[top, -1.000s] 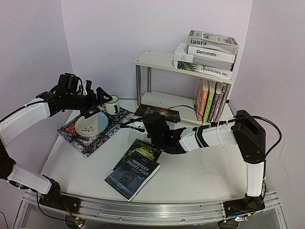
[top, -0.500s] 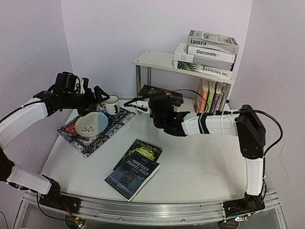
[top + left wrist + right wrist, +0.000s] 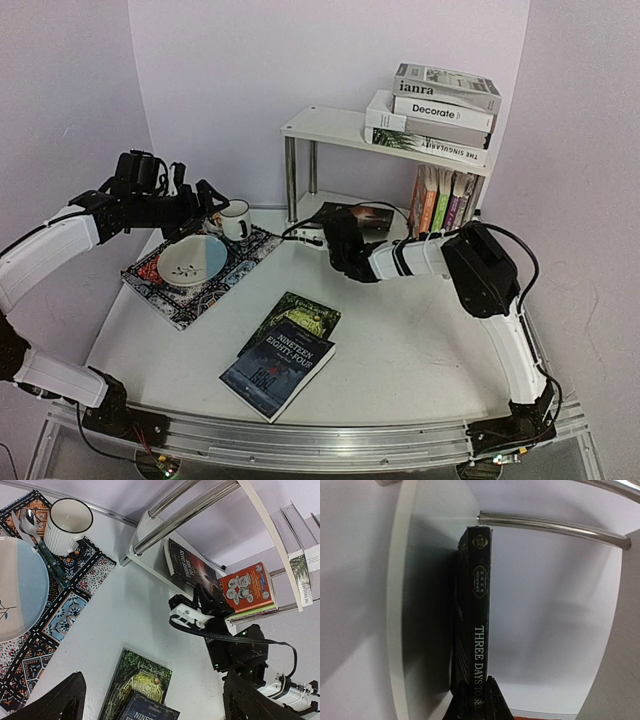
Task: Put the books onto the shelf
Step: Place the book on the shelf.
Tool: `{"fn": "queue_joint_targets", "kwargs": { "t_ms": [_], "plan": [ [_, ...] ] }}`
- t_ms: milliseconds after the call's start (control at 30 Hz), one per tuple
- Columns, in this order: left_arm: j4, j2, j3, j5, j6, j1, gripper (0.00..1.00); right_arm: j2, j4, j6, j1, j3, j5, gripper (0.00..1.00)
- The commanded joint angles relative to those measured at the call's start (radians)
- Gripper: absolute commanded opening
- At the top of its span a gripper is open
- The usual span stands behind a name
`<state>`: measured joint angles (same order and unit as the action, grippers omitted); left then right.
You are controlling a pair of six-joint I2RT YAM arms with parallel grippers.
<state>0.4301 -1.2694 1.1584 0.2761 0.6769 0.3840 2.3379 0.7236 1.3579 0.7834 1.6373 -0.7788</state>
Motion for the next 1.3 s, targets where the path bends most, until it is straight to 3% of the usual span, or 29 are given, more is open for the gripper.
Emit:
{"fn": "queue_joint_targets", "kwargs": {
  "t_ms": [0, 867, 1267],
  "plan": [
    [0.009, 0.015, 0.035, -0.006, -0.015, -0.003, 0.96, 0.027, 0.053, -0.032, -0.008, 0.115, 0.015, 0.00],
    [0.009, -0.046, 0.028, -0.009, -0.004, -0.004, 0.96, 0.281, -0.122, -0.088, -0.075, 0.508, 0.104, 0.00],
    [0.010, -0.061, 0.031, -0.006, -0.015, -0.003, 0.97, 0.331, -0.159, -0.114, -0.077, 0.594, 0.122, 0.00]
  ]
}}
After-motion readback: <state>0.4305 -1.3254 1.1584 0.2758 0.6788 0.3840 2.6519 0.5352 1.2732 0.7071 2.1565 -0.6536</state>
